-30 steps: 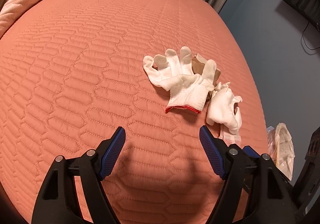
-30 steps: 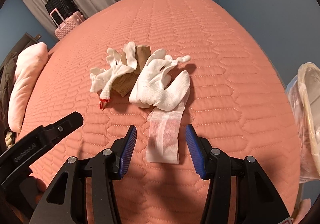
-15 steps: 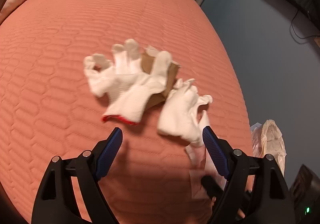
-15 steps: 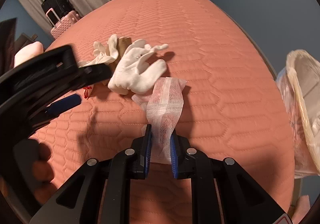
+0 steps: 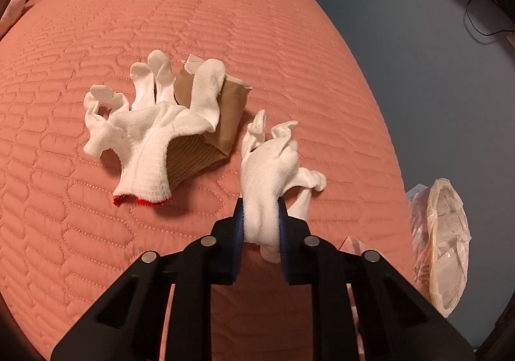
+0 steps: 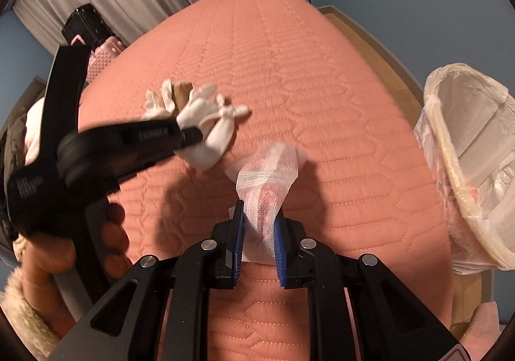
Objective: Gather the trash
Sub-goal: 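Carry both items over the wastebasket and open both tools to drop them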
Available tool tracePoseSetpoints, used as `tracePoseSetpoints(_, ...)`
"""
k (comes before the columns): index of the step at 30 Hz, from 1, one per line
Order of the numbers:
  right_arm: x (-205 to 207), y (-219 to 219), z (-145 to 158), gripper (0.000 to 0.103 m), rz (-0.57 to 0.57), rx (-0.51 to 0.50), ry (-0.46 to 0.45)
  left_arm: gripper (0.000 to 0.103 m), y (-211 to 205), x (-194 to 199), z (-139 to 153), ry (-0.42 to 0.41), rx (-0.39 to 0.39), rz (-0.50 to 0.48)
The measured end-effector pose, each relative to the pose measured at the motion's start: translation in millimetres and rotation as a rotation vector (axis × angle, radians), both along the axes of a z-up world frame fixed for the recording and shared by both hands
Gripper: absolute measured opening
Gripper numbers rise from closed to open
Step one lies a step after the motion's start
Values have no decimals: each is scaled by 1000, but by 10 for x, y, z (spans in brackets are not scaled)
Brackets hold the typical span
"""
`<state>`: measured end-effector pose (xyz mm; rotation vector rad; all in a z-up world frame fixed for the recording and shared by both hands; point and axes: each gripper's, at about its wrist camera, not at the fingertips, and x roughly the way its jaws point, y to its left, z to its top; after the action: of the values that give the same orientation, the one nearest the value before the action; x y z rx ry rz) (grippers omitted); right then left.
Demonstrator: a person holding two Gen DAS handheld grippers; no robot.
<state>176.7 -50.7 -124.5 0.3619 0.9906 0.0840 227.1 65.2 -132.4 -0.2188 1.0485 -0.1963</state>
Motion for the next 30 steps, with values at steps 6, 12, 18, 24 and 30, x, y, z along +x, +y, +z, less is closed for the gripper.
tracePoseSetpoints(6, -88, -135, 332, 15, -27, 12, -76, 17, -55, -239, 281, -50, -12, -25)
tracePoseSetpoints(12, -236, -409, 729, 15, -73, 10, -176, 17, -222, -466, 702, -121, -19, -71)
tracePoseSetpoints(18, -476, -730, 1131, 15, -124, 0, -260, 17, -512, -697, 1051, -187, -23, -123)
tracePoseSetpoints(24, -807, -1043, 1499, 15, -181, -23, -332, 17, -893, -886, 1296, -239, -26, -185)
tracePoseSetpoints(30, -1066, -1307, 1752, 15, -238, -40, -377, 17, -1282, -1086, 1485, -283, -19, -254)
